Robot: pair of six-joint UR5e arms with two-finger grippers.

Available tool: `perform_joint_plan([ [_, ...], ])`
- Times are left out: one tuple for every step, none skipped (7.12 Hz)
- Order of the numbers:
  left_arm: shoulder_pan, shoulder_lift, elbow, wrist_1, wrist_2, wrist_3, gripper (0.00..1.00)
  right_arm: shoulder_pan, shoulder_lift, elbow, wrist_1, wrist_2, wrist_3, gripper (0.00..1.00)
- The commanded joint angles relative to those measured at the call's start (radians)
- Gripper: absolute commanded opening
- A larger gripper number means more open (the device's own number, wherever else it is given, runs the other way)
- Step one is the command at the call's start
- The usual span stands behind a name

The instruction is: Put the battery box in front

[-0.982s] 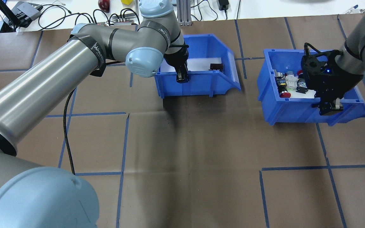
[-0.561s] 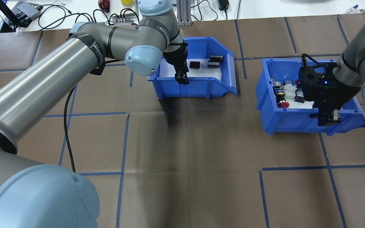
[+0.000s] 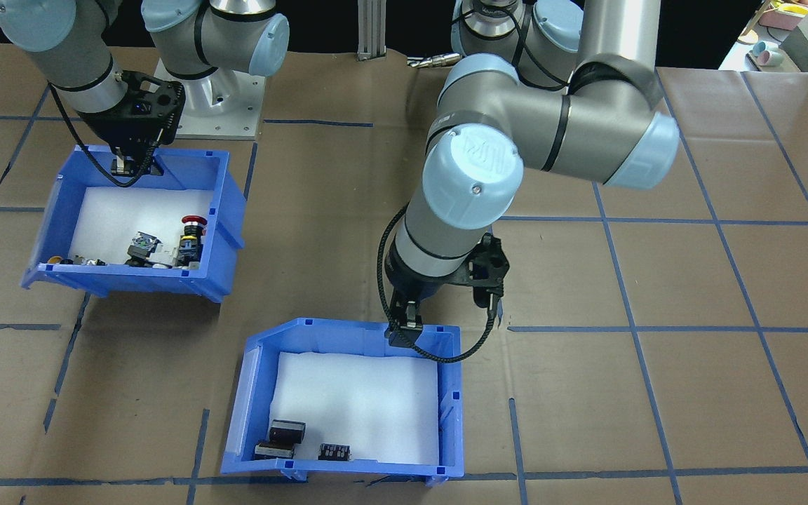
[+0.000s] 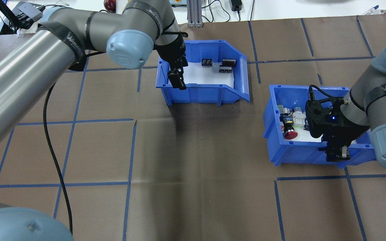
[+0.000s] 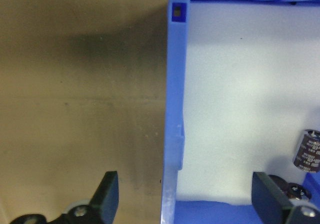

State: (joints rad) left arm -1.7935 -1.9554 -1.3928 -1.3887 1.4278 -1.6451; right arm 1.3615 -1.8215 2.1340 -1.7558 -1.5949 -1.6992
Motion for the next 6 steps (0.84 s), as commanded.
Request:
perform_joint_plan([
  [0.042,0.165,-0.035,-0.177,0.197,0.455,0.97,0.153,-0.005,0.018,-0.017,-0.011,0.158,0.05],
  [0.051,0.243,-0.069,-0.226,0.209,0.67,0.98,0.212,-0.005,0.02,-0.017,-0.01,0.221,0.05],
  [0.08,0.312,-0.109,-0.236,0.209,0.908,0.98,0.291,-0.005,0.027,-0.019,-0.011,0.302,0.05],
  [0.118,0.372,-0.148,-0.234,0.206,1.152,0.98,0.382,-0.002,0.033,-0.048,-0.011,0.382,0.05],
  [0.155,0.436,-0.207,-0.228,0.2,1.382,0.99,0.477,0.001,0.034,-0.088,-0.011,0.471,0.05],
  [0.17,0.51,-0.275,-0.224,0.2,1.519,0.99,0.557,0.013,0.034,-0.141,-0.01,0.533,0.05],
])
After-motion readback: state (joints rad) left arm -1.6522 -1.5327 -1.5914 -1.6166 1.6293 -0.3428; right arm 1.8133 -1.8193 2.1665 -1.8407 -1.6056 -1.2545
